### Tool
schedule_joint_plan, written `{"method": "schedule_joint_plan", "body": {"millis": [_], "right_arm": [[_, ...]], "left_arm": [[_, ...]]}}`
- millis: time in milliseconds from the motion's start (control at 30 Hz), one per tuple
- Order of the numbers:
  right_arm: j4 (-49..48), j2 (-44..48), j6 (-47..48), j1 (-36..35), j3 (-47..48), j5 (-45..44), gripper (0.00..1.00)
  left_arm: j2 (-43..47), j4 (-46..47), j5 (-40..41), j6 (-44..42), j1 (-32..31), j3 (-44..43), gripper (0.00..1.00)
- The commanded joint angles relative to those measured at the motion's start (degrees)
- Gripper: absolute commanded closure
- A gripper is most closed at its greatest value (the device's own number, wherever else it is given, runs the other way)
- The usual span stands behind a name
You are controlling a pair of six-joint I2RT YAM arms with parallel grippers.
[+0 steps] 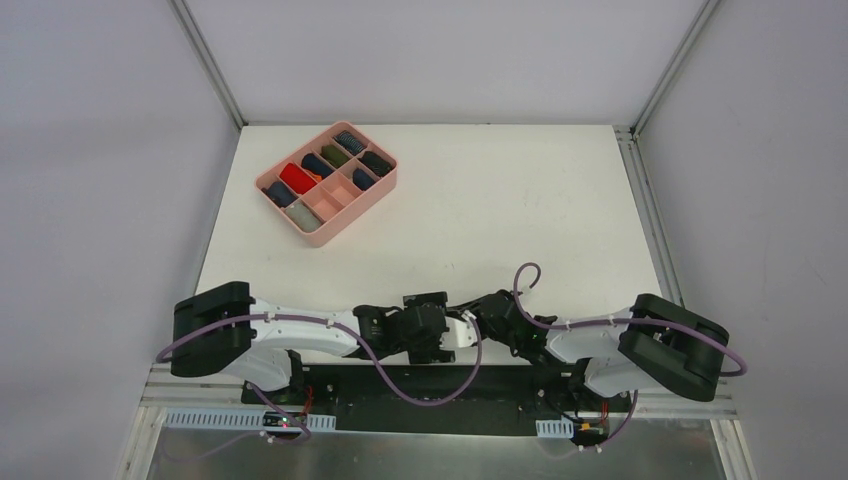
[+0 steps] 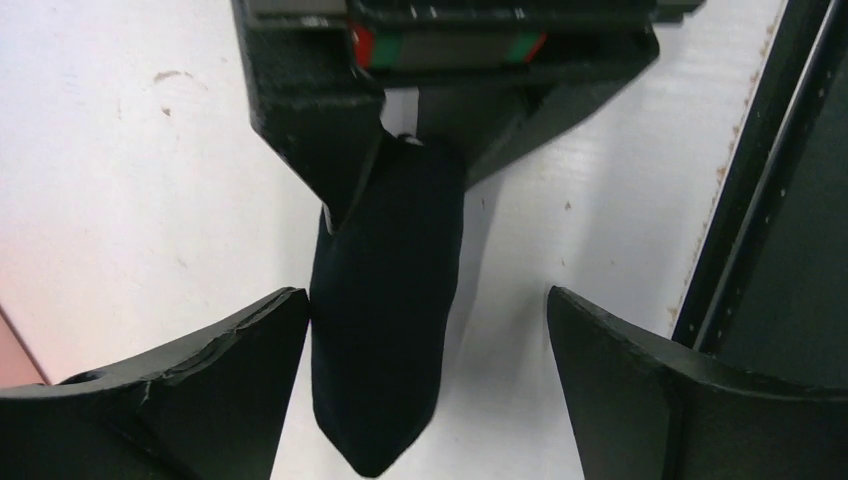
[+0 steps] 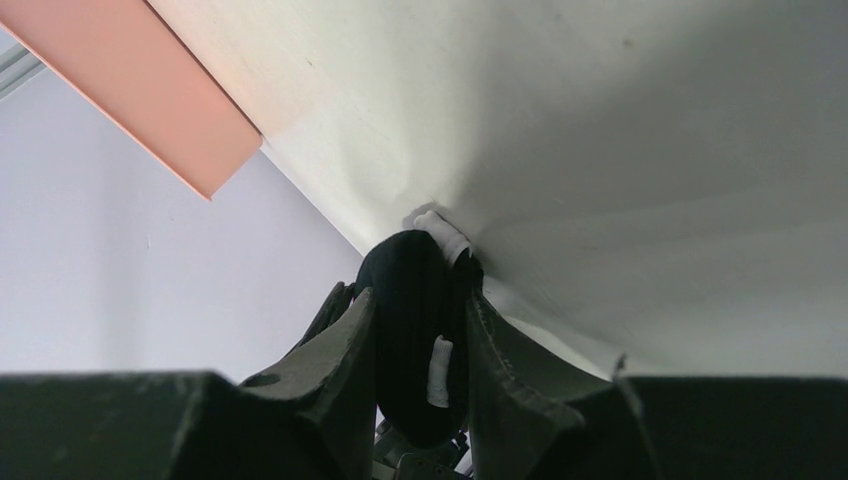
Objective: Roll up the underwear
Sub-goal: Pick up the underwear from the center of the board.
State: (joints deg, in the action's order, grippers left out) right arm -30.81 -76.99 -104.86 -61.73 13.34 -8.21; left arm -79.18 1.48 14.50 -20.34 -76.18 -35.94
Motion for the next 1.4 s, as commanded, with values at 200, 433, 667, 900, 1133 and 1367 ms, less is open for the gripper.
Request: {"method": "schedule_joint_plan", "body": {"millis": [200, 433, 667, 900, 1133, 1367], "right_arm": [[0.4, -1.1, -12.6, 0.1, -1.3, 3.3, 0.8], [0.1, -1.2, -12.5, 0.1, -1.5, 3.4, 0.8], [-0.2, -0.5, -11.9, 0.2, -1.8, 3.1, 0.78], [-0.7, 2.3, -9.1, 0.4, -2.1, 1.8, 0.51], [11.1, 17.3, -4.9, 2.3, -2.3, -2.8, 0.18], [43.5, 42.5, 0.8, 7.2, 0.4, -11.5, 0.13]], "left_arm": [[-0.8, 4.9, 1.2, 1.9, 1.5, 1.9, 0.34], [-2.1, 3.7, -1.7, 2.6, 3.0, 1.8, 0.48], [-3.3, 3.9, -1.6, 3.2, 3.6, 1.7, 0.8], [-3.2, 2.8, 0.2, 5.1, 4.2, 0.5, 1.0], [0.8, -1.0, -1.1, 9.5, 7.3, -0.6, 1.0], [5.5, -9.0, -2.8, 15.6, 12.4, -4.8, 1.0]]}}
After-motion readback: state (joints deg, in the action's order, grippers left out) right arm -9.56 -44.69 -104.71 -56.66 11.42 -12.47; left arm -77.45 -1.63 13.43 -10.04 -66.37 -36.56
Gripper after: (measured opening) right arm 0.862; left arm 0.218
